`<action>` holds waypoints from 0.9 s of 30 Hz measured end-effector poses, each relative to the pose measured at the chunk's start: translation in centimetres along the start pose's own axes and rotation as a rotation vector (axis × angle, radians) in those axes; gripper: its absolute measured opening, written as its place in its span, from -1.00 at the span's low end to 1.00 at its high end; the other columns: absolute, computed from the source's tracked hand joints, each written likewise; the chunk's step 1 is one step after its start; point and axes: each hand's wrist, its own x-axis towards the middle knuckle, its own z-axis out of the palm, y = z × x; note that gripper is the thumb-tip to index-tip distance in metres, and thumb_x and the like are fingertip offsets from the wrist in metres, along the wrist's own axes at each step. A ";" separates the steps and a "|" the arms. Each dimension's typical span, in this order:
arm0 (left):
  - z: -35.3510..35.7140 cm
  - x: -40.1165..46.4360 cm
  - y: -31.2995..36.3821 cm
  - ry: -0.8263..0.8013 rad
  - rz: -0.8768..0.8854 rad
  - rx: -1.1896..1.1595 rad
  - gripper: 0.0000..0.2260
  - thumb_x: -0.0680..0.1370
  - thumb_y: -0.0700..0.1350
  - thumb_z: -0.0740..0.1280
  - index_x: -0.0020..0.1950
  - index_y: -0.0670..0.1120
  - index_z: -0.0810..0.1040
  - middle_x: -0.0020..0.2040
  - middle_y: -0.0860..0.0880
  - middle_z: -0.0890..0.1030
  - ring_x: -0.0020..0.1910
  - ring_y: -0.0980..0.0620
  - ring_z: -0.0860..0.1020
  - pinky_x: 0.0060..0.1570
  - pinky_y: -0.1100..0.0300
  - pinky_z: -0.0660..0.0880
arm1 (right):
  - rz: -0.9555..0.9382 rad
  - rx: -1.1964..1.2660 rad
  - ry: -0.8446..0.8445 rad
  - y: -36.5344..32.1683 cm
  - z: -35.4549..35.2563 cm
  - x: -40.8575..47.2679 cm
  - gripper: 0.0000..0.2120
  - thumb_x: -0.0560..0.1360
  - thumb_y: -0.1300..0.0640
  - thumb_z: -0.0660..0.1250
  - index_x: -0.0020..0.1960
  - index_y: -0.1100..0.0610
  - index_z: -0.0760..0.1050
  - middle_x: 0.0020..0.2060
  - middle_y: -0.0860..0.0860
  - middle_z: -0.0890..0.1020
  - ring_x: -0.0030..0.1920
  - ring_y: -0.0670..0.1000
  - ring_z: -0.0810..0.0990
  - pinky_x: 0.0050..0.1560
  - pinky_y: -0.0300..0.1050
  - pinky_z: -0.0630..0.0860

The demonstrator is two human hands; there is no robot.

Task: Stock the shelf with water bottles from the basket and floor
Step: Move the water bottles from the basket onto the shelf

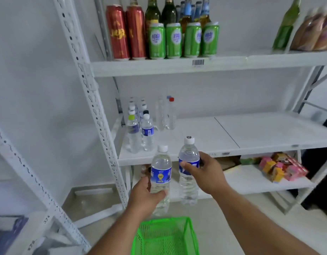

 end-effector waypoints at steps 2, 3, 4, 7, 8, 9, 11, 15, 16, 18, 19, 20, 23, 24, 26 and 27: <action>0.9 0.3 1.1 0.009 0.003 -0.016 -0.59 0.24 -0.03 0.57 0.05 0.06 0.60 -0.07 0.09 0.73 -0.07 0.11 0.69 0.11 -0.03 0.59 | 0.000 0.014 -0.001 -0.3 -1.3 1.0 -0.80 0.40 -0.09 0.52 -0.01 -0.11 0.63 -0.20 -0.20 0.70 -0.19 -0.24 0.64 -0.22 -0.33 0.44; 1.5 0.6 1.5 0.010 0.000 -0.023 -0.57 0.22 0.01 0.57 0.05 0.07 0.60 -0.07 0.10 0.73 -0.06 0.10 0.69 0.11 -0.04 0.59 | 0.001 0.015 0.001 -0.2 -2.0 1.6 -0.78 0.40 -0.10 0.51 0.00 -0.11 0.62 -0.19 -0.20 0.70 -0.18 -0.23 0.65 -0.22 -0.32 0.44; 2.2 0.9 1.9 0.016 -0.003 -0.023 -0.57 0.21 0.02 0.57 0.05 0.08 0.60 -0.07 0.09 0.73 -0.06 0.09 0.69 0.11 -0.05 0.59 | -0.001 0.015 0.005 -0.2 -2.7 2.2 -0.76 0.39 -0.12 0.50 0.02 -0.10 0.62 -0.18 -0.19 0.70 -0.17 -0.21 0.65 -0.22 -0.30 0.45; 4.6 1.8 3.4 0.036 -0.001 -0.037 -0.68 0.32 -0.15 0.57 0.03 0.01 0.61 -0.09 0.07 0.73 -0.09 0.10 0.70 0.08 0.01 0.59 | -0.012 0.008 -0.005 0.2 -4.8 4.5 -0.75 0.40 -0.13 0.50 0.04 -0.10 0.60 -0.17 -0.18 0.69 -0.15 -0.17 0.65 -0.21 -0.25 0.48; 5.5 2.1 3.9 0.048 0.001 -0.044 -0.70 0.35 -0.21 0.56 0.03 0.00 0.61 -0.10 0.07 0.73 -0.10 0.11 0.69 0.06 0.05 0.59 | -0.015 0.002 -0.013 0.4 -5.5 5.3 -0.75 0.41 -0.13 0.49 0.04 -0.11 0.59 -0.16 -0.19 0.68 -0.14 -0.17 0.64 -0.21 -0.25 0.49; 6.3 2.5 4.4 0.059 -0.002 -0.053 -0.70 0.36 -0.23 0.55 0.03 -0.01 0.61 -0.10 0.07 0.73 -0.10 0.13 0.69 0.05 0.08 0.59 | -0.018 -0.003 -0.020 0.6 -6.1 6.1 -0.76 0.42 -0.12 0.49 0.05 -0.12 0.58 -0.14 -0.20 0.67 -0.14 -0.18 0.63 -0.21 -0.26 0.48; 7.9 3.3 5.2 0.085 -0.006 -0.066 -0.70 0.37 -0.23 0.55 0.03 0.00 0.62 -0.09 0.08 0.73 -0.08 0.12 0.69 0.06 0.08 0.59 | -0.023 0.000 -0.031 1.0 -7.4 7.8 -0.75 0.42 -0.12 0.50 0.06 -0.12 0.57 -0.13 -0.19 0.67 -0.14 -0.18 0.63 -0.23 -0.29 0.47; 10.7 5.0 6.5 0.151 -0.026 -0.083 -0.72 0.36 -0.24 0.56 -0.03 0.01 0.63 -0.12 0.08 0.74 -0.10 0.10 0.70 0.06 0.04 0.61 | -0.036 -0.004 -0.066 2.3 -9.3 11.2 -0.67 0.40 -0.15 0.49 0.12 -0.07 0.60 -0.11 -0.16 0.69 -0.11 -0.13 0.66 -0.18 -0.24 0.50; 11.3 5.4 6.7 0.164 -0.030 -0.088 -0.72 0.36 -0.25 0.56 -0.03 0.01 0.63 -0.12 0.07 0.74 -0.10 0.09 0.70 0.05 0.05 0.61 | -0.041 -0.010 -0.076 2.5 -9.7 12.0 -0.66 0.40 -0.16 0.49 0.12 -0.07 0.60 -0.11 -0.16 0.69 -0.10 -0.12 0.66 -0.18 -0.24 0.50; 12.1 6.3 7.1 0.181 -0.036 -0.096 -0.71 0.36 -0.26 0.56 -0.01 -0.01 0.63 -0.12 0.06 0.74 -0.11 0.09 0.70 0.04 0.06 0.61 | -0.043 -0.017 -0.086 3.0 -10.1 13.4 -0.66 0.40 -0.16 0.49 0.12 -0.07 0.60 -0.11 -0.16 0.69 -0.11 -0.13 0.65 -0.20 -0.26 0.48; 12.4 6.8 7.5 0.185 -0.039 -0.103 -0.71 0.36 -0.27 0.56 0.00 -0.01 0.63 -0.12 0.06 0.74 -0.11 0.09 0.70 0.03 0.07 0.61 | -0.043 -0.015 -0.092 3.1 -10.2 14.1 -0.66 0.40 -0.17 0.49 0.12 -0.07 0.60 -0.10 -0.16 0.69 -0.11 -0.13 0.65 -0.20 -0.26 0.49; 12.6 7.3 7.6 0.186 -0.040 -0.109 -0.71 0.36 -0.27 0.56 0.01 -0.01 0.63 -0.11 0.07 0.74 -0.11 0.11 0.70 0.02 0.09 0.61 | -0.043 -0.014 -0.100 3.3 -10.1 14.9 -0.67 0.40 -0.17 0.49 0.11 -0.08 0.60 -0.11 -0.16 0.70 -0.11 -0.13 0.66 -0.18 -0.24 0.52; 12.8 9.2 7.8 0.181 -0.048 -0.105 -0.69 0.37 -0.26 0.56 0.04 0.00 0.63 -0.10 0.07 0.74 -0.11 0.11 0.70 -0.01 0.09 0.62 | -0.046 -0.009 -0.113 3.5 -9.5 17.2 -0.71 0.40 -0.16 0.48 0.07 -0.08 0.61 -0.13 -0.17 0.70 -0.12 -0.14 0.67 -0.13 -0.19 0.56; 12.7 10.0 7.6 0.181 -0.050 -0.105 -0.68 0.37 -0.27 0.56 0.05 -0.01 0.63 -0.09 0.06 0.74 -0.09 0.08 0.70 0.02 0.05 0.62 | -0.049 -0.002 -0.114 3.4 -9.2 18.0 -0.74 0.41 -0.14 0.48 0.05 -0.09 0.61 -0.15 -0.18 0.70 -0.13 -0.16 0.66 -0.15 -0.21 0.54; 12.2 11.7 7.2 0.179 -0.056 -0.110 -0.67 0.36 -0.28 0.56 0.07 -0.04 0.62 -0.08 0.03 0.74 -0.07 0.05 0.70 0.07 -0.01 0.62 | -0.051 0.007 -0.114 3.1 -8.4 19.5 -0.79 0.41 -0.10 0.49 0.01 -0.09 0.61 -0.17 -0.18 0.69 -0.14 -0.17 0.65 -0.17 -0.24 0.49; 11.9 12.6 7.1 0.177 -0.056 -0.106 -0.66 0.36 -0.28 0.56 0.07 -0.04 0.62 -0.07 0.03 0.74 -0.07 0.05 0.70 0.07 -0.01 0.62 | -0.052 0.004 -0.114 2.9 -7.9 20.2 -0.79 0.42 -0.10 0.49 0.02 -0.09 0.61 -0.16 -0.18 0.69 -0.14 -0.16 0.65 -0.18 -0.25 0.48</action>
